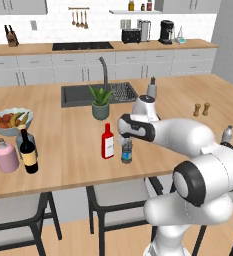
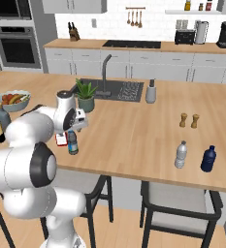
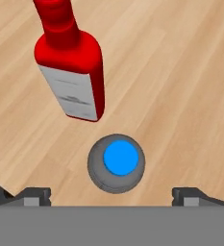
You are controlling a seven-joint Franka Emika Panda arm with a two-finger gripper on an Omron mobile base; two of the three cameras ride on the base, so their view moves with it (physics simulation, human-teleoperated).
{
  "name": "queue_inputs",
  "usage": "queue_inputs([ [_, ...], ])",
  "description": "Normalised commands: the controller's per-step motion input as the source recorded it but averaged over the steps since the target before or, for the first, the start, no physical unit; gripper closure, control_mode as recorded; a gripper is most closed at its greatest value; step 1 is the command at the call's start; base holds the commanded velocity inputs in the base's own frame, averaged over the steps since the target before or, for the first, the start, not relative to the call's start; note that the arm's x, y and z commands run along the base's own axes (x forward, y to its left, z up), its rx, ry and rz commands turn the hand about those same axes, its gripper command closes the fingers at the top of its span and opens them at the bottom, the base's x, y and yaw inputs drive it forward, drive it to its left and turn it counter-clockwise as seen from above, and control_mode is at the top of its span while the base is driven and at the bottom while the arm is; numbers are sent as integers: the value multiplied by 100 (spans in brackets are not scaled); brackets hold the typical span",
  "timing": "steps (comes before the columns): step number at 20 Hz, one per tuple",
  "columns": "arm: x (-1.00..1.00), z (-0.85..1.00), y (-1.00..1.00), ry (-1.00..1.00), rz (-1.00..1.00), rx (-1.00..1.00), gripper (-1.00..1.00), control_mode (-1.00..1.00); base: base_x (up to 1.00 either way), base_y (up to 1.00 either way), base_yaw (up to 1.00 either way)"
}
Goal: Move the plastic bottles in the middle to the plastics group, and the glass bottles in the middle to the glass group.
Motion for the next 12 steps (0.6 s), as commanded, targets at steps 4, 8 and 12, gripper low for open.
queue_inputs([
  [4,10,-11,1,0,0,0,-100,-100,0,0,0],
  [8,16,0,0,0,0,0,-100,-100,0,0,0],
  [12,14,-8,0,0,0,0,-100,-100,0,0,0],
])
